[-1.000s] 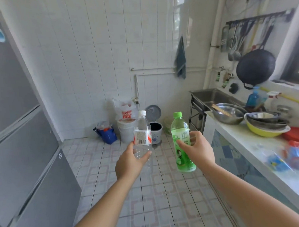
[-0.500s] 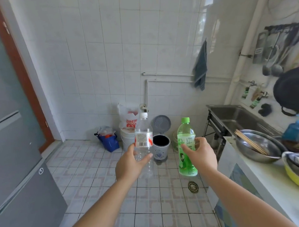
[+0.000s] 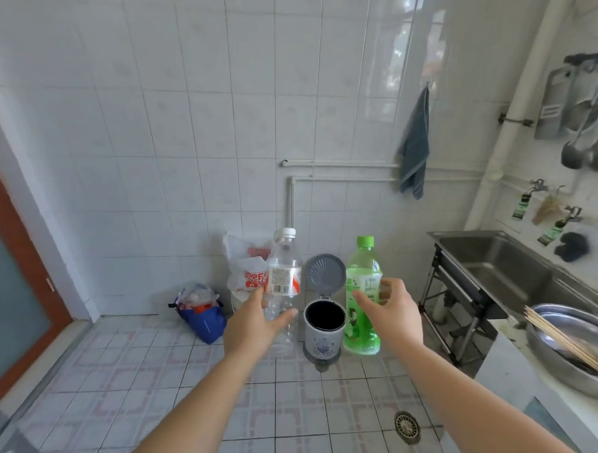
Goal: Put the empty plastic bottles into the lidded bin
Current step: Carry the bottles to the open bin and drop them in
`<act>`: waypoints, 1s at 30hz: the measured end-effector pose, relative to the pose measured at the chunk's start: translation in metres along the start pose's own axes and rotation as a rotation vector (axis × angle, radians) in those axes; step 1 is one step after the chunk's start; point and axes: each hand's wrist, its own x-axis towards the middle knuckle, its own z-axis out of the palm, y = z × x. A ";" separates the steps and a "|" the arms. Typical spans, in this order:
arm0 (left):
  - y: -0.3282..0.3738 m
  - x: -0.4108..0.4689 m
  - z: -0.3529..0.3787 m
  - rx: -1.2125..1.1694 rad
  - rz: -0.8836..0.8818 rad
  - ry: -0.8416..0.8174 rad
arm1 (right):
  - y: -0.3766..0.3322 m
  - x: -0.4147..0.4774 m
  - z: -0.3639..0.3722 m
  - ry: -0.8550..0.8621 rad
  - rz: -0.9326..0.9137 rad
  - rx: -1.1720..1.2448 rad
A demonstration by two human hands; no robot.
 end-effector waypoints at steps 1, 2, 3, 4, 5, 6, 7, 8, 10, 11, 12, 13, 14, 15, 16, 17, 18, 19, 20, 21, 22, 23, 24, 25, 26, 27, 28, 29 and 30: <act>0.000 0.013 0.003 -0.001 0.003 -0.001 | -0.002 0.011 0.007 -0.005 -0.001 0.014; 0.000 0.026 0.007 0.001 0.011 -0.002 | -0.003 0.021 0.013 -0.009 0.000 0.026; 0.001 0.038 0.011 0.007 0.019 -0.006 | -0.004 0.032 0.019 -0.011 0.000 0.035; 0.003 0.050 0.017 0.009 0.023 -0.012 | -0.003 0.043 0.025 -0.016 0.000 0.042; 0.005 0.061 0.023 0.008 0.023 -0.020 | -0.001 0.055 0.030 -0.022 0.002 0.046; 0.007 0.073 0.030 0.006 0.022 -0.025 | 0.001 0.067 0.034 -0.030 0.008 0.048; 0.009 0.084 0.038 0.005 0.018 -0.031 | 0.004 0.080 0.039 -0.038 0.013 0.049; 0.012 0.096 0.047 0.005 0.017 -0.034 | 0.008 0.094 0.042 -0.045 0.016 0.052; 0.019 0.122 0.066 0.012 0.023 -0.040 | 0.014 0.126 0.049 -0.058 0.017 0.056; 0.023 0.136 0.076 0.015 0.026 -0.043 | 0.018 0.144 0.052 -0.067 0.015 0.058; 0.028 0.150 0.086 0.012 0.028 -0.041 | 0.021 0.162 0.054 -0.075 0.013 0.061; 0.033 0.164 0.096 0.005 0.020 -0.041 | 0.024 0.181 0.056 -0.082 0.011 0.062; 0.039 0.178 0.105 -0.007 0.009 -0.038 | 0.027 0.201 0.058 -0.089 0.010 0.063; 0.045 0.192 0.116 -0.019 -0.006 -0.036 | 0.031 0.222 0.059 -0.097 0.009 0.064; 0.051 0.206 0.126 -0.032 -0.021 -0.034 | 0.034 0.241 0.060 -0.107 0.008 0.064; 0.057 0.219 0.136 -0.040 -0.039 -0.032 | 0.038 0.261 0.061 -0.119 0.007 0.061; 0.063 0.233 0.145 -0.042 -0.053 -0.030 | 0.042 0.279 0.062 -0.134 0.007 0.056; 0.068 0.246 0.155 -0.036 -0.067 -0.030 | 0.046 0.297 0.062 -0.146 0.008 0.052; 0.073 0.258 0.163 -0.029 -0.077 -0.028 | 0.050 0.313 0.063 -0.155 0.008 0.046; 0.078 0.269 0.172 -0.023 -0.088 -0.025 | 0.055 0.328 0.065 -0.162 0.007 0.037; 0.082 0.279 0.180 -0.024 -0.098 -0.022 | 0.060 0.343 0.067 -0.169 0.009 0.027; 0.085 0.290 0.188 -0.027 -0.108 -0.022 | 0.064 0.357 0.069 -0.177 0.012 0.018; 0.088 0.299 0.196 -0.031 -0.114 -0.023 | 0.068 0.370 0.073 -0.185 0.016 0.010; 0.090 0.308 0.204 -0.034 -0.121 -0.027 | 0.072 0.382 0.076 -0.193 0.021 0.005; 0.092 0.317 0.212 -0.039 -0.130 -0.030 | 0.076 0.394 0.081 -0.199 0.030 0.001; 0.093 0.326 0.219 -0.045 -0.140 -0.033 | 0.079 0.405 0.086 -0.205 0.035 0.000; 0.093 0.333 0.224 -0.047 -0.145 -0.035 | 0.081 0.413 0.089 -0.213 0.035 0.003; 0.093 0.341 0.230 -0.044 -0.152 -0.042 | 0.084 0.422 0.095 -0.224 0.037 0.004; 0.092 0.353 0.238 -0.043 -0.159 -0.050 | 0.088 0.435 0.101 -0.237 0.040 0.000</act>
